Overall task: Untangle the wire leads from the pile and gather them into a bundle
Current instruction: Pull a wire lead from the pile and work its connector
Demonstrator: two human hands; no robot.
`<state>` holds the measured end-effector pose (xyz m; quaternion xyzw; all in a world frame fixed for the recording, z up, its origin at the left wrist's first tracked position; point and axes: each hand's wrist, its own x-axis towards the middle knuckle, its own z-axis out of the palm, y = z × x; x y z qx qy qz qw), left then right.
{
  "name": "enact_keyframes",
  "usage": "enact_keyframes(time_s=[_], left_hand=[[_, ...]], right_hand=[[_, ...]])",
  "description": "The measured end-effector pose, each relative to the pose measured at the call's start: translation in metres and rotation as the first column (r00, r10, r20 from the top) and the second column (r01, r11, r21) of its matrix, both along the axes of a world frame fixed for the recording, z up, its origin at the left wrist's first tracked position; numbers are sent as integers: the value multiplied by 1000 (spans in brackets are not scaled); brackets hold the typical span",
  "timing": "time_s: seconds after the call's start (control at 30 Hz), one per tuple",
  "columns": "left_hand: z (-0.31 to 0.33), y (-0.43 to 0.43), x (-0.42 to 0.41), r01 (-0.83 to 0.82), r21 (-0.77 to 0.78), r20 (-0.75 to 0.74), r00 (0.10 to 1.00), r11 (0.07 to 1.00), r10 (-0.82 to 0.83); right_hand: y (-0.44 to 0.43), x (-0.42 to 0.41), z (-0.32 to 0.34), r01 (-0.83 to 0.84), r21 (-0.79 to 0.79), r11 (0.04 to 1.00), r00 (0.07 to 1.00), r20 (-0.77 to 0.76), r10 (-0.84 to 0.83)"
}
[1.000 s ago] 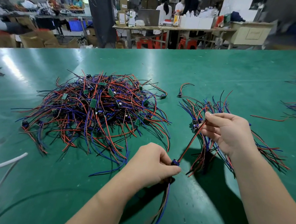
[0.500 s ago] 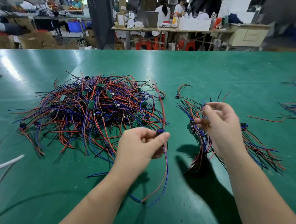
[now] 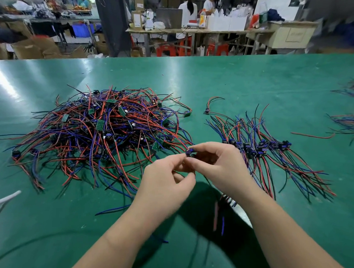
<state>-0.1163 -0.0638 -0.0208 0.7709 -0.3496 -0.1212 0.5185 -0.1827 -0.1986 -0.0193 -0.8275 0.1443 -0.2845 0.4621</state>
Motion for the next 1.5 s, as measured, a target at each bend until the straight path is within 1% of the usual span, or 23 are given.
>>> enact_keyframes(time_s=[0.07, 0.13, 0.17, 0.2, 0.23, 0.27, 0.3, 0.33, 0.4, 0.5, 0.6, 0.7, 0.77, 0.87, 0.93, 1.03, 1.1, 1.17, 1.23, 1.27, 1.33, 1.43, 1.5], left_hand=[[2, 1, 1, -35, 5, 51, 998, 999, 35], [6, 4, 4, -87, 9, 132, 988, 996, 85], [7, 6, 7, -122, 47, 218, 970, 991, 109], [7, 8, 9, -180, 132, 356, 927, 975, 123], [7, 10, 12, -266, 246, 506, 855, 932, 110], [6, 13, 15, -360, 357, 616, 784, 862, 72], [5, 15, 17, -428, 444, 661, 749, 787, 34], [4, 17, 19, -463, 506, 663, 749, 728, 16], [2, 19, 22, -478, 559, 634, 773, 678, 23], [-1, 19, 26, -487, 582, 627, 779, 652, 23], [-3, 21, 32, -499, 598, 620, 784, 627, 32], [-3, 21, 37, -499, 633, 597, 801, 592, 38], [-3, 23, 39, -489, 654, 569, 821, 578, 50], [-1, 24, 40, -484, 654, 538, 838, 582, 91], [1, 24, 41, -477, 636, 508, 851, 607, 136], [5, 26, 43, -438, 619, 406, 889, 652, 212], [7, 26, 44, -406, 629, 353, 909, 663, 222], [7, 24, 44, -381, 653, 335, 920, 654, 201], [6, 21, 43, -384, 667, 356, 917, 638, 179], [5, 21, 42, -390, 667, 375, 912, 635, 167], [1, 20, 42, -393, 659, 409, 903, 641, 134], [-4, 19, 44, -390, 638, 438, 893, 664, 104], [-7, 19, 44, -394, 611, 455, 884, 686, 103]], right_hand=[[-6, 1, -1, 85, 2, 996, 996, 9, -85], [-21, -2, 2, 260, -55, 964, 965, 32, -259], [-29, -5, 4, 346, -75, 935, 938, 52, -343], [-37, -9, 7, 421, -84, 903, 907, 70, -416], [-43, -13, 9, 482, -98, 871, 876, 78, -476], [-48, -17, 10, 527, -121, 841, 850, 76, -522], [-52, -20, 10, 552, -146, 821, 833, 67, -549], [-54, -21, 10, 558, -161, 814, 829, 55, -557], [-56, -22, 9, 537, -170, 826, 840, 19, -542], [-56, -20, 7, 508, -149, 848, 854, -42, -519], [-56, -20, 5, 506, -149, 850, 853, -58, -518], [-56, -18, 0, 482, -208, 851, 857, -91, -508], [-55, -15, -5, 428, -277, 861, 859, -171, -482], [-51, -12, -10, 333, -403, 852, 810, -340, -477], [-48, -11, -9, 294, -471, 832, 768, -402, -499], [-46, -10, -5, 271, -510, 816, 740, -432, -516], [-45, -11, -4, 254, -545, 799, 732, -432, -527], [-44, -11, -4, 265, -566, 780, 769, -364, -526], [-38, -10, -3, 287, -502, 816, 857, -246, -453], [-33, -9, -1, 261, -458, 850, 897, -211, -389], [-21, -6, 0, 124, -383, 915, 948, -226, -224], [-6, 1, -5, -108, -304, 946, 930, -368, -12], [0, 5, -9, -190, -308, 932, 888, -458, 30]])
